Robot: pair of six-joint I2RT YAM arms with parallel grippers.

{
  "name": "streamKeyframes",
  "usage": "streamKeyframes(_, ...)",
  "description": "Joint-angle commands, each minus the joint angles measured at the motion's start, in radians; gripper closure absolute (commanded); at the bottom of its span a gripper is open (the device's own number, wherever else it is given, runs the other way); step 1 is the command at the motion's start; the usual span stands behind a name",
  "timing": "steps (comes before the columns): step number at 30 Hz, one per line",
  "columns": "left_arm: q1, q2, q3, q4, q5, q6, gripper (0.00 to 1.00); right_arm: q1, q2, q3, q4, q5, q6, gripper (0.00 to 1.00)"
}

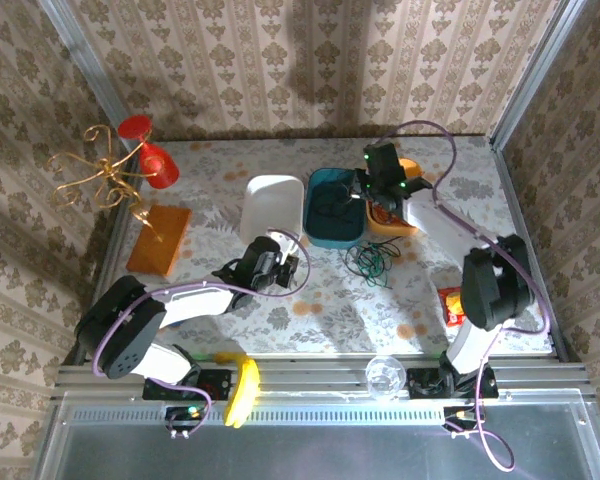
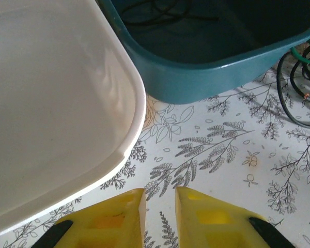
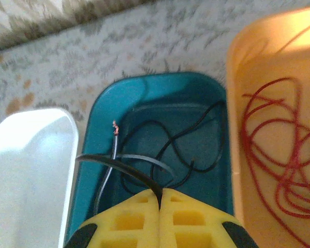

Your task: Untangle the cables

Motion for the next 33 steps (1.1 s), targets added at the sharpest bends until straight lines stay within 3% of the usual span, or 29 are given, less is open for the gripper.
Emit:
streamKeyframes(1,-0.005,0.003,-0.001,-0.015,-0.032,-0.012,0.77,0.003,0.110,0.064,-0.139,-0.092,0.022,0.95)
streamKeyframes(6,-0.027,0.017,0.008,-0.012,-0.032,0.000,0.77,0.003,0.153,0.049,-0.193,-0.076,0.077,0.91)
streamKeyframes(8,-0.042,0.026,0.020,-0.021,-0.037,0.020,0.76,0.003,0.140,0.048,-0.204,-0.063,0.077,0.76)
streamKeyframes(10,-0.057,0.033,0.035,-0.031,-0.038,0.042,0.74,0.003,0.112,0.046,-0.204,-0.045,0.073,0.66)
streamKeyframes(15,-0.078,0.061,0.072,-0.034,-0.028,0.067,0.69,0.005,-0.026,-0.007,-0.187,0.036,0.038,0.50)
streamKeyframes(26,-0.086,0.165,0.157,0.018,0.052,0.074,0.60,-0.005,-0.368,-0.318,-0.227,0.148,0.050,0.47)
streamKeyframes(33,-0.097,0.292,0.259,0.070,0.136,0.056,0.59,-0.033,-0.489,-0.545,-0.241,0.070,0.048,0.49)
